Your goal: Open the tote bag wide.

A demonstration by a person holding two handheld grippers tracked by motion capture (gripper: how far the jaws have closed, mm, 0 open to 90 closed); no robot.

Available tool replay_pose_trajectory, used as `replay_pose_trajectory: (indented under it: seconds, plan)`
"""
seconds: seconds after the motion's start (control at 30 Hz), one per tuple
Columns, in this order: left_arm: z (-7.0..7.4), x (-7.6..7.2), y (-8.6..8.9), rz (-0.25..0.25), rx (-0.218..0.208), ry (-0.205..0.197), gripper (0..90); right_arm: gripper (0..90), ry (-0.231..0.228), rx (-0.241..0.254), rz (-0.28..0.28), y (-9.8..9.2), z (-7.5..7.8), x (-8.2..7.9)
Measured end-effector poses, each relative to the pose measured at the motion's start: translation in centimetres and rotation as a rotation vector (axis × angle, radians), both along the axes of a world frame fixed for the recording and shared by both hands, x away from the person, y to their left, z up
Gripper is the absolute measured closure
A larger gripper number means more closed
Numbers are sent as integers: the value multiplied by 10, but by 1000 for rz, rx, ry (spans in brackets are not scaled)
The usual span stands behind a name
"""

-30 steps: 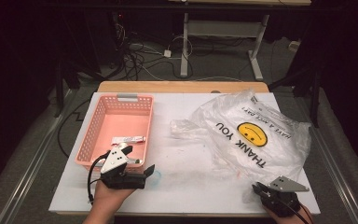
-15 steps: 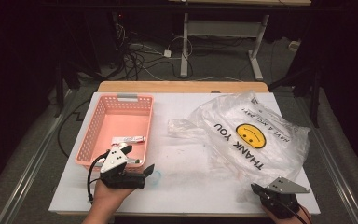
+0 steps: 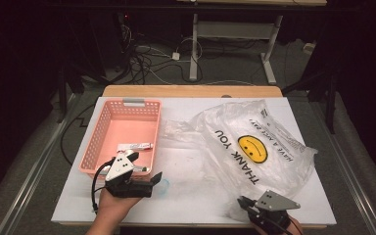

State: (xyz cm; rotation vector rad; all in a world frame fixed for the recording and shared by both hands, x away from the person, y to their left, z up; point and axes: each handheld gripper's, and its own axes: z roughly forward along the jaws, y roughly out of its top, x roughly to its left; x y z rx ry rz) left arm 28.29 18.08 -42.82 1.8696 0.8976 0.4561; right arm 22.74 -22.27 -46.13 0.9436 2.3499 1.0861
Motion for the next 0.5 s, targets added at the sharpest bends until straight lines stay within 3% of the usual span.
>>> replay_pose_trajectory:
  seconds: [0.13,0.17,0.27,0.5]
  plan:
    - [0,0,2,1,-5,2,3,698,-9,37,31,7,7,-4]
    - [0,0,3,2,-6,3,3,618,-21,69,32,5,14,-5]
    - [-1,1,4,3,-10,9,3,555,-39,104,28,-1,22,-5]
    - [-3,0,5,11,-13,17,2,347,-86,159,13,-16,39,14]
